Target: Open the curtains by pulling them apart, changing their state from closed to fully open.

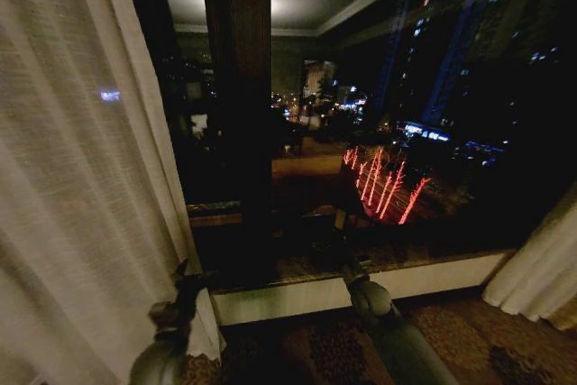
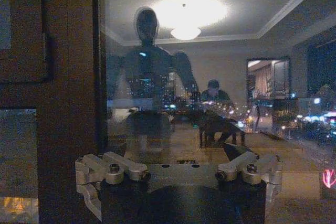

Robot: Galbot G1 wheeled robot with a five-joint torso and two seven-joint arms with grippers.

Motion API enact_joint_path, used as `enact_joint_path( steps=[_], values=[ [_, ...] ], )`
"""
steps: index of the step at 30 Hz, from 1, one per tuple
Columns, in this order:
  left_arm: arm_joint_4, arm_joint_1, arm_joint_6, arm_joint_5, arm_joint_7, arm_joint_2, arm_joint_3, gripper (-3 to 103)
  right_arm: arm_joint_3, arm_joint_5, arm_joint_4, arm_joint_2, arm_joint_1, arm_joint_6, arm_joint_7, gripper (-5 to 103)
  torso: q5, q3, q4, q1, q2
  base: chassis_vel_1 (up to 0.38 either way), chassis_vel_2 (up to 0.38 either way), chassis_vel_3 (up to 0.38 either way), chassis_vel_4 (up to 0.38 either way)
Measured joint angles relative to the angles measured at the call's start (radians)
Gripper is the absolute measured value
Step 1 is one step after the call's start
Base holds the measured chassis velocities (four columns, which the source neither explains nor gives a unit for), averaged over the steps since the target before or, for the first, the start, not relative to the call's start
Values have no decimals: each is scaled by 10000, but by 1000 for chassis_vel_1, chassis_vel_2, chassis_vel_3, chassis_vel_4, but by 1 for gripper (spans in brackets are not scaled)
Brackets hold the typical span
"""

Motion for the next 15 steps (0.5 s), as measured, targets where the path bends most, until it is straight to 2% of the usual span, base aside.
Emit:
enact_joint_path(
  steps=[3,6,11,12,14,15],
  values=[
    [284,-227,-216,85,6,407,-105,100,1,0,0,0,0,0,0,100,-8,1,4,1,-1,0,0,0,0],
    [372,-262,-314,120,40,504,-130,100,1,0,0,0,0,0,0,100,-9,1,5,1,-1,0,0,0,0],
    [700,-413,-691,656,195,706,-251,100,1,0,0,0,0,0,0,100,-9,1,3,0,0,0,0,0,0],
    [755,-386,-825,782,314,750,-296,100,1,0,0,0,0,0,1,100,-8,1,2,0,-1,0,0,0,0],
    [853,-136,-1539,925,643,742,-443,100,1,0,0,0,0,0,1,100,-9,1,3,1,-1,0,0,0,0],
    [854,-57,-1710,951,680,700,-494,100,1,0,0,0,0,0,1,100,-9,1,3,0,0,0,0,0,0]
  ],
)
